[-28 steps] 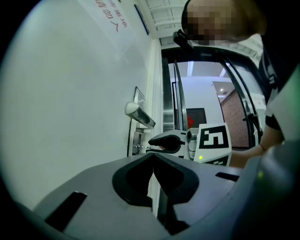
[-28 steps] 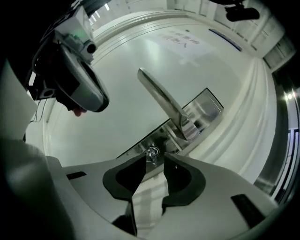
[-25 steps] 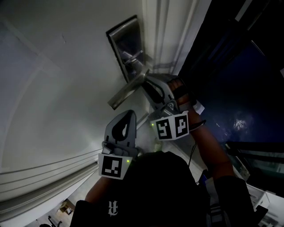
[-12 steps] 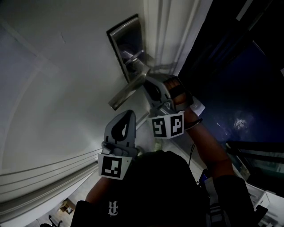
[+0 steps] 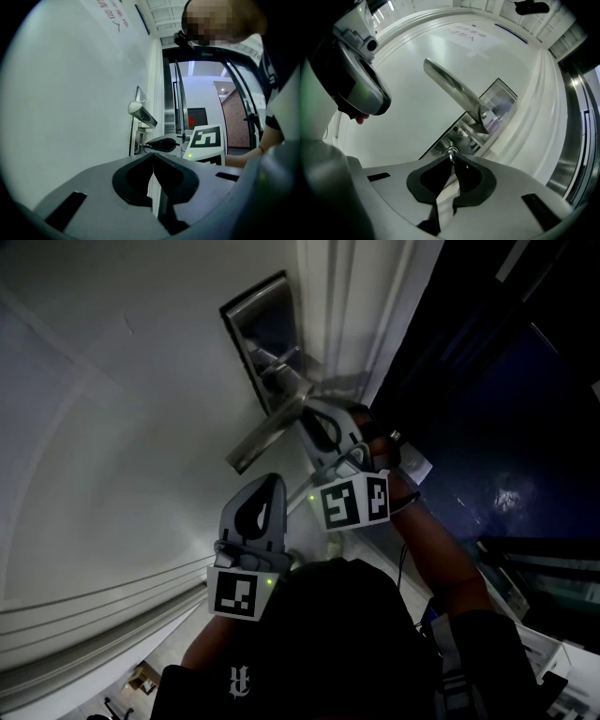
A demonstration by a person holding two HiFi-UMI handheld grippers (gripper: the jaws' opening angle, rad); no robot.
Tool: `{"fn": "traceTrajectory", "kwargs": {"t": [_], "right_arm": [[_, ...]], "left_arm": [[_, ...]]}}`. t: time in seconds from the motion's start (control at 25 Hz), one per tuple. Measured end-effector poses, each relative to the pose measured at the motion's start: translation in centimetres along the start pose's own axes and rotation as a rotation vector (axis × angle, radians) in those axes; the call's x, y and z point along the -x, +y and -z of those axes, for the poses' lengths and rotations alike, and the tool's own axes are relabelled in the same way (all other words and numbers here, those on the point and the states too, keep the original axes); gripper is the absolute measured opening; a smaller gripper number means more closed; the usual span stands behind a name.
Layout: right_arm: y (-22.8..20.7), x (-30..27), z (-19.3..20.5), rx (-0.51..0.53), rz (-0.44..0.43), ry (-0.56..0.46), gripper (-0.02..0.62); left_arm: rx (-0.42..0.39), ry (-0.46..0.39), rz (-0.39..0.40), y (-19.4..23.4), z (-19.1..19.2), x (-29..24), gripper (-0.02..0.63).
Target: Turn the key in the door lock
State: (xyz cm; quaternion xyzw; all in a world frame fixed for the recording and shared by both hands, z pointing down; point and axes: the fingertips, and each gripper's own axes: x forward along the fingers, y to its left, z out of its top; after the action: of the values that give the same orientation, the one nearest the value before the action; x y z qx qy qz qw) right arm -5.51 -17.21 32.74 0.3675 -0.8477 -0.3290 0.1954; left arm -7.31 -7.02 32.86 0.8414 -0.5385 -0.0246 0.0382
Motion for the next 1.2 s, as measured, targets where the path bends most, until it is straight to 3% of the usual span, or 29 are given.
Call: {"fn": "traceTrajectory", "kwargs": {"t": [0.12,0.36,0.88,1.0,1.2], "right_arm": [[0.0,0.0,0.1,-0.160,-0.044,-0.004,0.021],[-0.1,-0.1,0.2,-0.361,-0.097,-0.012,0.021],[-0.3,-0.3,1.3,-1.486,-0.363,-0.086,0.023],[-0.7,-0.4,1.2,-1.663,-0.418,-0.123,0.023],[-0.1,-0.4,2.3,-1.978,-0.439,-0.090,0.023]], "left_arm": [[0.000,0.000,-0.001,0.0,0.0,0.1,0.006],[-0.002,-0.001,-0.004,-0.1,0.0,0.2,0.006],[-0.008,-0.009,-0.003,-0.5,-0.2,0.2,0.006],[-0.007,-0.008,-0.005,-0.5,-0.2,0.3,0.006],[-0.009,-0.010,-0.005,-0.5,-0.2,0.3,0.006]]}}
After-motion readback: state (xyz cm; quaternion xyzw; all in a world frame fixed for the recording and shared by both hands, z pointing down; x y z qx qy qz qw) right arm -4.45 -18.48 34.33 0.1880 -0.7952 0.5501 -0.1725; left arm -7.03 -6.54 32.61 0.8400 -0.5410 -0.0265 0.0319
